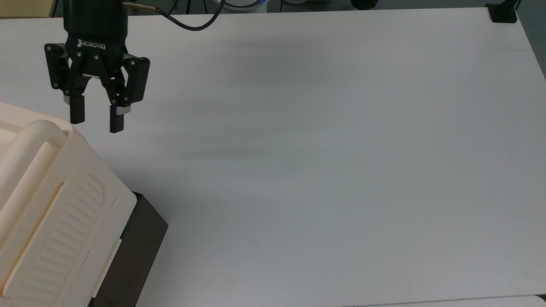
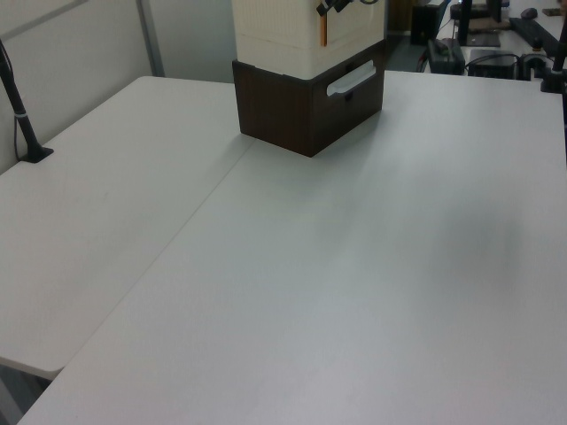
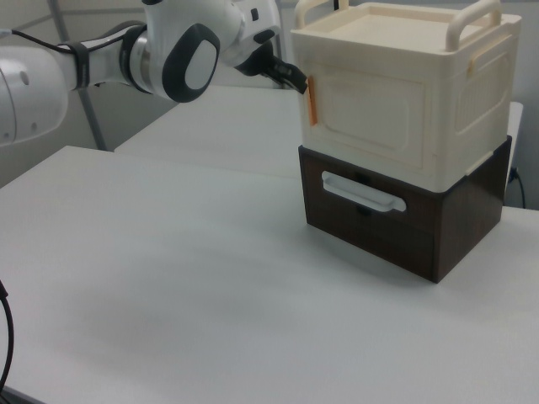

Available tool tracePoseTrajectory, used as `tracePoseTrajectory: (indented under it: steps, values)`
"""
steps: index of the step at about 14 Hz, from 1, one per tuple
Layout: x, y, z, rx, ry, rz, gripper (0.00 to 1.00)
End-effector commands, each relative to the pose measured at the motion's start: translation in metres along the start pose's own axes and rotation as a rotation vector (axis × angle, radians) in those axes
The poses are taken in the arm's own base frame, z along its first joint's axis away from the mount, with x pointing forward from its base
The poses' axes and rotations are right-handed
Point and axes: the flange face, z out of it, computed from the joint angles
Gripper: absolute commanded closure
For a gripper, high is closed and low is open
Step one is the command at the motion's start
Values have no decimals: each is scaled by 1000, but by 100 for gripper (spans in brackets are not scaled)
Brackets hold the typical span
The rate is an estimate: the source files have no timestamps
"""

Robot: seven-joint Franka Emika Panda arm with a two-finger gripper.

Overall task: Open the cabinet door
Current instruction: 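Move the gripper toward the orange handle strip on the cream cabinet door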

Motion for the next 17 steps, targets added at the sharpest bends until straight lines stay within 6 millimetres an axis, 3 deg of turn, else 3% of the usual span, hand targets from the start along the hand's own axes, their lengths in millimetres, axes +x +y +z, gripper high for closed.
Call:
tracePoseTrajectory:
  steps: [1, 8, 16, 17]
  values:
    - [14, 6, 8, -22, 90, -1, 36]
    - [16, 15, 9, -56, 105, -35, 43]
    - [7, 9, 21, -91, 85, -105, 48]
    - [7, 9, 21, -92, 88, -108, 57]
